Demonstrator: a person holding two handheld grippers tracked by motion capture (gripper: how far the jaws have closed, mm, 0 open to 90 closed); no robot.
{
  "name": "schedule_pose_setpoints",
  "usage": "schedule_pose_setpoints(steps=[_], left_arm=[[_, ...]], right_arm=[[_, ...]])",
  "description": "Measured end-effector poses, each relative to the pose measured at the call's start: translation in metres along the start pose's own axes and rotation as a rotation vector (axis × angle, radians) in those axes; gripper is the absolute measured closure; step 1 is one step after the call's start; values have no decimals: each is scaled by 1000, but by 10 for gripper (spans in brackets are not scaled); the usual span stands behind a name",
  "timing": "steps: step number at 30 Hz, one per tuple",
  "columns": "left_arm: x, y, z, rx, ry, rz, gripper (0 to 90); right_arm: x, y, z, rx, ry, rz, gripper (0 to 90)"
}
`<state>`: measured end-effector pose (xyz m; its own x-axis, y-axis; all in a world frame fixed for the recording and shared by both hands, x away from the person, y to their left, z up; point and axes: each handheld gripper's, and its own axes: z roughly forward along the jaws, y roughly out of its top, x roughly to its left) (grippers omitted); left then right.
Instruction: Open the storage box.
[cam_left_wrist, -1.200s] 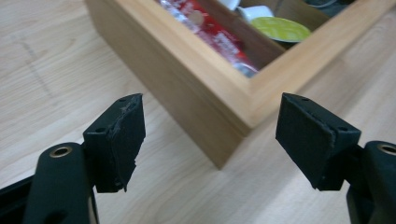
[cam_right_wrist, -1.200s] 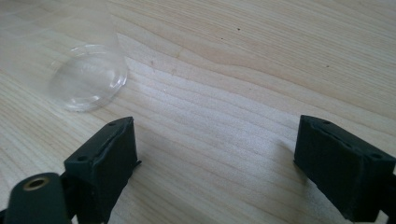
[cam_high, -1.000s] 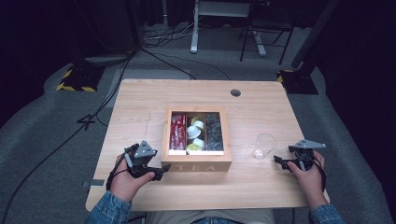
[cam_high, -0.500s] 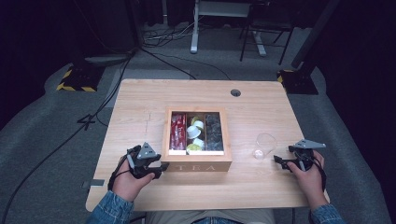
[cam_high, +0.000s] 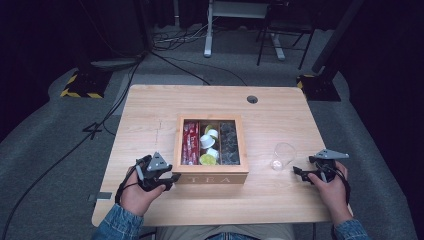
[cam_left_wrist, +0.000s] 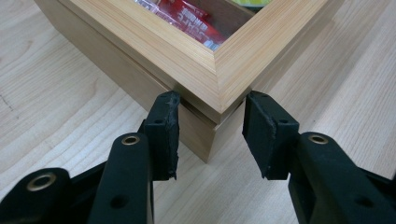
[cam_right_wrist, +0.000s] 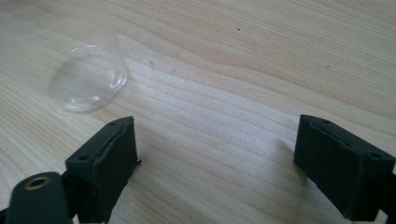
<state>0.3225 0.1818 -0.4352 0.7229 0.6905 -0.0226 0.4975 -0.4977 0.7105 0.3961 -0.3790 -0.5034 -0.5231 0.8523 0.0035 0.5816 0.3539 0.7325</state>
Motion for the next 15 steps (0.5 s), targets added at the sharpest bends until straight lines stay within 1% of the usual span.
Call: schedule_pose_setpoints(steps=[2, 3, 4, 5, 6, 10, 13, 15], left_arm=[[0, 1, -1, -17, 3, 3, 560], [0, 1, -2, -22, -1, -2, 560], [1, 2, -4, -31, 3, 3, 560], [1, 3, -5, -38, 14, 11, 561], [1, 3, -6, -50, 14, 11, 563], [1, 6, -9, -74, 28, 17, 571], [1, 9, -10, -86, 39, 16, 578], [2, 11, -12, -89, 44, 22, 590]], right_arm=[[-1, 1, -1, 2, -7, 19, 179], [-1, 2, -3, 5, 4, 35, 208], [-2, 3, -4, 3, 23, 51, 228], [-2, 4, -7, -8, 33, 71, 218], [-2, 6, -10, -21, 33, 85, 207], [0, 16, -26, -54, 45, 94, 212], [3, 24, -38, -45, 68, 108, 249], [7, 30, -44, -48, 80, 99, 251]])
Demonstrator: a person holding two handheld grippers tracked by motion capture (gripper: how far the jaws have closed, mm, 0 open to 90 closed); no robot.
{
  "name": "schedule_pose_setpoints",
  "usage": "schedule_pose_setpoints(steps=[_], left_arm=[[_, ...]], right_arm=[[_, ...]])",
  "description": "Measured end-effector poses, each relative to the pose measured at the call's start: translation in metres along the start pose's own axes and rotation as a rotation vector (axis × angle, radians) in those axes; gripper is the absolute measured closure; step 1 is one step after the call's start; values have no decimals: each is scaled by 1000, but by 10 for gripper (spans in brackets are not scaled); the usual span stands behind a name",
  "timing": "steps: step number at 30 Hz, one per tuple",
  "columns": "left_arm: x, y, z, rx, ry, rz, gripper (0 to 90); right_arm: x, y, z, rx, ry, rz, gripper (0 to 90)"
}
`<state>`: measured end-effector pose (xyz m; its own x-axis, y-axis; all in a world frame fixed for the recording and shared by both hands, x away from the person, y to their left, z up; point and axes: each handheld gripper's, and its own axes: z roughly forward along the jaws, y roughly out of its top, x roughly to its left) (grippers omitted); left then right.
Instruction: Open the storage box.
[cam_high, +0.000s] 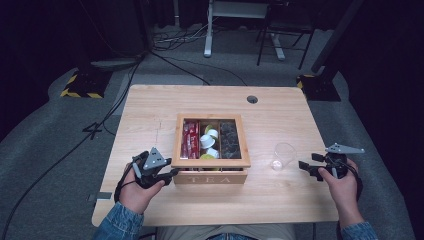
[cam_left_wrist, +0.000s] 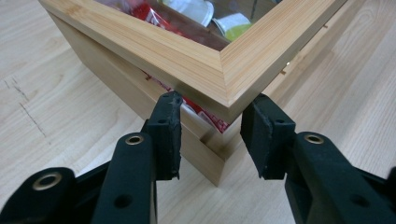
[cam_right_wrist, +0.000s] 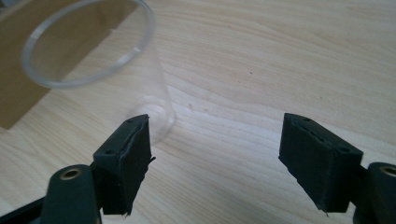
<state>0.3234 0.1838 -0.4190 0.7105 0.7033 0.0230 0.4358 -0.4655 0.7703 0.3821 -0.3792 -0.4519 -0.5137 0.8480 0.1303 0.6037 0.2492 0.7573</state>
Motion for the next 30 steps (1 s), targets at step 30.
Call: schedule_pose_setpoints(steps=[30], left_arm=[[14, 21, -7, -75, -6, -51, 619]], right_arm=[[139, 83, 24, -71, 272, -361, 206]])
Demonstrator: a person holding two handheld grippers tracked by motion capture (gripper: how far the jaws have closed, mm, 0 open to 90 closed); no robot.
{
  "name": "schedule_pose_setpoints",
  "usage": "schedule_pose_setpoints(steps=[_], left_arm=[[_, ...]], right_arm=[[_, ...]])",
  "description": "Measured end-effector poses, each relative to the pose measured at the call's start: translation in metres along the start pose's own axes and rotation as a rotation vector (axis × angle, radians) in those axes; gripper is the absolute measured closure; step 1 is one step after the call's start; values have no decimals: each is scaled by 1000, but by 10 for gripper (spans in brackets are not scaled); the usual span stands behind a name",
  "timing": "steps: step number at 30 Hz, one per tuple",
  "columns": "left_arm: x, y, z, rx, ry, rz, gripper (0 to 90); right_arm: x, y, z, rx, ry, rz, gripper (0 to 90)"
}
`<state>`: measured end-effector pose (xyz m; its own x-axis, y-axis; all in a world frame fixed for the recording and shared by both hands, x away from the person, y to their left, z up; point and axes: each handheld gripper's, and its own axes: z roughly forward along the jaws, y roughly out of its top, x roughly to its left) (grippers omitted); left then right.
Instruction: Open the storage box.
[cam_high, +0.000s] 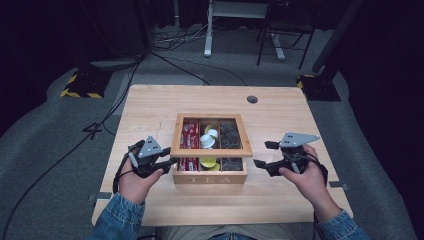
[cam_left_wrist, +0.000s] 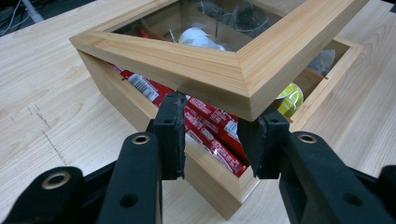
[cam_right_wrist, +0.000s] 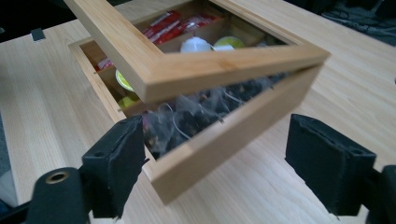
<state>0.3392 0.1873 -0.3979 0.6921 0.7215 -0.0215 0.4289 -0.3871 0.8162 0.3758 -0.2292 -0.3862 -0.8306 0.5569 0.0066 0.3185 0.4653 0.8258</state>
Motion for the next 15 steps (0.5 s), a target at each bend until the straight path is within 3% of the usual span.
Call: schedule_pose_setpoints(steps=[6, 15], left_arm=[[3, 4, -1, -4, 5, 6, 634], [9, 9, 3, -2, 7, -1, 638]], right_arm=[[10, 15, 15, -11, -6, -91, 252], [8, 26, 28, -39, -2, -131, 290]])
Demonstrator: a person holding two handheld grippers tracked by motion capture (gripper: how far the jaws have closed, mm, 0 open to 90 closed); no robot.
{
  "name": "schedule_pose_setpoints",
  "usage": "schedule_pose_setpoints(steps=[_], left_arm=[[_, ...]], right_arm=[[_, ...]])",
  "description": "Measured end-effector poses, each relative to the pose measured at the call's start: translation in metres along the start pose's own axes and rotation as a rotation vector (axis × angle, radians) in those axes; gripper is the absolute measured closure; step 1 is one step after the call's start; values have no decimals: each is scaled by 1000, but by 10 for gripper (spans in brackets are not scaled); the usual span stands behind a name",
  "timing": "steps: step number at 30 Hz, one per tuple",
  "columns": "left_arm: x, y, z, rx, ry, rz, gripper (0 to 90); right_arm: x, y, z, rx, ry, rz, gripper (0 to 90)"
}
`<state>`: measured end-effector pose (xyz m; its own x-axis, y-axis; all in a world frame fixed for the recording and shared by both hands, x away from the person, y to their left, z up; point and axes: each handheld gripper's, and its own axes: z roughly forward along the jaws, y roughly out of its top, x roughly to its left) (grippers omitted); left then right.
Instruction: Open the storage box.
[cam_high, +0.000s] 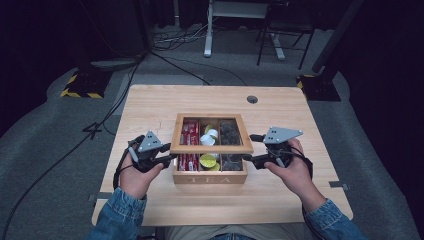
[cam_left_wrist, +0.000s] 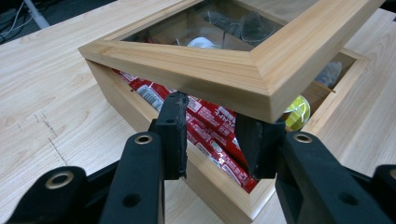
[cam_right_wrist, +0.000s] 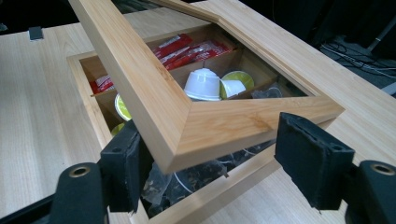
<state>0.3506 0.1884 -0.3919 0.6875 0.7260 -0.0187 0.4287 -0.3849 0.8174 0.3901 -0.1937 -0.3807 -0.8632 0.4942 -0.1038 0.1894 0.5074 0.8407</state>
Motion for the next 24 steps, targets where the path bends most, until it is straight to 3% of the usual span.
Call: schedule_pose_setpoints(steps=[8, 10, 12, 16, 24], left_arm=[[2, 3, 2, -18, -2, -11, 629], [3, 3, 2, -33, 2, -6, 597], [2, 4, 3, -52, 24, -4, 510], [4, 5, 1, -56, 46, -9, 430], [7, -1, -1, -39, 59, -19, 388]], right_arm=[[-2, 4, 3, -10, -23, -23, 302], [-3, 6, 2, -16, -24, -30, 314], [-4, 9, 1, -21, -27, -42, 324], [-8, 15, 0, -36, -26, -46, 332], [-17, 29, -3, -66, -26, -49, 390]])
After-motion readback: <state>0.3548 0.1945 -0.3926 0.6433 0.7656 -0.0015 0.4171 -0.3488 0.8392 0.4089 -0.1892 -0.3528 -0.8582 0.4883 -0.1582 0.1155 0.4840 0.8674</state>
